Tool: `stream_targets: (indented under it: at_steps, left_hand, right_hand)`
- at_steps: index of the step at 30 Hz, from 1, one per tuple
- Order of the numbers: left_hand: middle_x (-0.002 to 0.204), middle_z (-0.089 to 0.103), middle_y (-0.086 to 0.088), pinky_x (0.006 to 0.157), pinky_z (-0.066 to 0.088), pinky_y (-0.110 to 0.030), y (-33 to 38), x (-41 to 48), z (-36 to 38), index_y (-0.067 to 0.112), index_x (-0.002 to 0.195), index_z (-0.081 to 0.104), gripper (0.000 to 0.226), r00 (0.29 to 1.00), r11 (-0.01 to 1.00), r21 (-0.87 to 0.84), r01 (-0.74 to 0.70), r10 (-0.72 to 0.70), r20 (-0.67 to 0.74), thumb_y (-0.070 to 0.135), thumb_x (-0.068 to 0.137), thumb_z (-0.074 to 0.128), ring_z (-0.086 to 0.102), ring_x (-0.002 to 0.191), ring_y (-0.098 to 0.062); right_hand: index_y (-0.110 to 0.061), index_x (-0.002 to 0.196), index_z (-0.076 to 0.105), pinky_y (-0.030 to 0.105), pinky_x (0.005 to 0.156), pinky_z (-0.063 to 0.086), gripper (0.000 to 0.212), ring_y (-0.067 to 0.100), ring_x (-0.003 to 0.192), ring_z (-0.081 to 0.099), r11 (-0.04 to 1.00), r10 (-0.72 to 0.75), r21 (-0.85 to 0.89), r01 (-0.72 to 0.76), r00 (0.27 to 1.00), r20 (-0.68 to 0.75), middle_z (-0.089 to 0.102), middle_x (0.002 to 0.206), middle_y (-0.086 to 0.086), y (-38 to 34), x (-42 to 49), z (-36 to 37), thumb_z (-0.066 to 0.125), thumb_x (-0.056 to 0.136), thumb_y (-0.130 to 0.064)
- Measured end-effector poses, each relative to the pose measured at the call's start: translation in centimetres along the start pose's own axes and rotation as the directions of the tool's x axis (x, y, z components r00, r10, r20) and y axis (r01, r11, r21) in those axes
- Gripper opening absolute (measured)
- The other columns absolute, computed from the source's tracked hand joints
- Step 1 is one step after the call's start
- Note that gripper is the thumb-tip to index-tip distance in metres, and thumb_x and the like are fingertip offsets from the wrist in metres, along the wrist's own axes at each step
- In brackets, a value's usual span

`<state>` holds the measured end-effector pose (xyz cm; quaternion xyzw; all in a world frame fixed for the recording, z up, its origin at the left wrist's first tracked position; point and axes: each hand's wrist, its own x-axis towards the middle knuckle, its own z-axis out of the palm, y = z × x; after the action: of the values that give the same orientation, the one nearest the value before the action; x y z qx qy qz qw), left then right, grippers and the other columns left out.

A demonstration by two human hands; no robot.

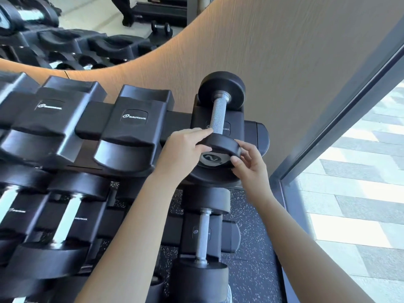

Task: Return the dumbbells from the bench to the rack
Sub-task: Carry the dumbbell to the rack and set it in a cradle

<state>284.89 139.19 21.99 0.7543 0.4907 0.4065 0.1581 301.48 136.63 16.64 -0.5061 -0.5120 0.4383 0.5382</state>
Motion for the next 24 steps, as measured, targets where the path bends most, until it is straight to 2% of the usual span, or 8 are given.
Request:
stream_targets:
  at_steps: [1,3,6,10,12,15,19,24]
  left_hand:
    - [0.098,0.069,-0.018,0.085,0.047,-0.037,0.3,0.2,0.0,0.003,0.111,0.065,0.039,1.0,0.998,0.063,-0.015,0.014,0.022,0.003,0.072,0.071,0.059,0.092,-0.027]
    - [0.093,0.07,-0.015,0.079,0.05,-0.044,0.9,0.2,0.6,0.004,0.107,0.067,0.037,0.998,0.988,0.139,-0.068,0.065,0.026,0.008,0.071,0.071,0.061,0.087,-0.033]
    - [0.094,0.072,-0.009,0.081,0.044,-0.029,1.3,-0.1,2.0,0.005,0.101,0.07,0.038,0.998,0.996,0.076,-0.047,0.049,-0.026,0.014,0.065,0.074,0.061,0.087,-0.031]
    - [0.104,0.07,-0.009,0.09,0.037,-0.015,0.6,-0.7,2.6,0.007,0.103,0.07,0.038,0.995,0.997,-0.074,-0.012,0.005,-0.098,0.018,0.067,0.07,0.061,0.096,-0.025]
    - [0.11,0.068,-0.008,0.095,0.035,-0.012,0.3,-1.0,2.7,0.007,0.107,0.068,0.037,0.995,0.993,-0.114,-0.025,0.013,-0.099,0.016,0.071,0.067,0.057,0.103,-0.018]
    - [0.117,0.063,-0.002,0.1,0.035,-0.013,0.4,-1.5,2.7,0.005,0.112,0.065,0.036,0.996,0.97,-0.244,0.015,-0.035,-0.079,0.005,0.076,0.066,0.053,0.114,-0.013]
    - [0.123,0.055,0.006,0.106,0.03,-0.016,-0.1,-1.9,2.1,0.008,0.117,0.061,0.038,0.995,0.937,-0.341,0.081,-0.093,-0.02,-0.004,0.081,0.061,0.044,0.123,-0.004]
    - [0.125,0.053,0.009,0.105,0.034,-0.022,-0.9,-2.5,2.2,0.014,0.122,0.057,0.043,0.984,0.896,-0.415,0.158,-0.175,-0.003,-0.004,0.083,0.059,0.046,0.117,0.006]
  right_hand:
    - [-0.042,0.104,0.058,0.037,0.088,0.048,0.032,0.013,0.097,0.058,0.998,0.026,0.062,-0.026,1.0,0.0,0.064,0.105,-0.005,0.4,-0.1,0.1,0.057,0.085,-0.016]
    - [-0.035,0.108,0.055,0.027,0.082,0.05,0.031,0.005,0.094,0.06,0.989,0.061,0.132,-0.059,0.998,-0.011,0.065,0.105,-0.009,0.9,-0.5,0.1,0.052,0.092,-0.009]
    - [-0.034,0.113,0.053,0.026,0.082,0.05,0.033,0.003,0.098,0.059,0.988,0.092,0.127,-0.086,0.995,-0.04,0.063,0.111,-0.008,1.1,-0.9,-0.7,0.047,0.094,-0.007]
    - [-0.041,0.114,0.055,0.033,0.092,0.048,0.039,0.018,0.107,0.058,0.997,0.054,-0.043,-0.056,0.997,-0.059,0.062,0.117,0.002,0.4,-0.9,-1.5,0.06,0.088,-0.012]
    - [-0.045,0.111,0.053,0.027,0.094,0.045,0.043,0.017,0.105,0.057,0.985,-0.01,-0.171,0.003,0.999,-0.043,0.061,0.114,-0.001,-0.4,-0.7,-1.5,0.062,0.086,-0.011]
    - [-0.04,0.115,0.052,0.011,0.082,0.042,0.042,0.004,0.089,0.053,0.935,-0.116,-0.334,0.116,0.993,0.021,0.059,0.107,-0.005,-2.1,0.2,-0.9,0.063,0.085,-0.012]
    - [-0.029,0.124,0.055,0.006,0.073,0.037,0.044,-0.007,0.079,0.049,0.85,-0.195,-0.472,0.232,0.973,0.126,0.05,0.086,-0.019,-3.2,1.1,-0.1,0.066,0.083,-0.015]
    - [-0.025,0.121,0.059,0.006,0.066,0.035,0.041,-0.005,0.07,0.046,0.801,-0.222,-0.546,0.244,0.969,0.107,0.043,0.074,-0.014,-3.3,1.3,-0.3,0.066,0.083,-0.014]
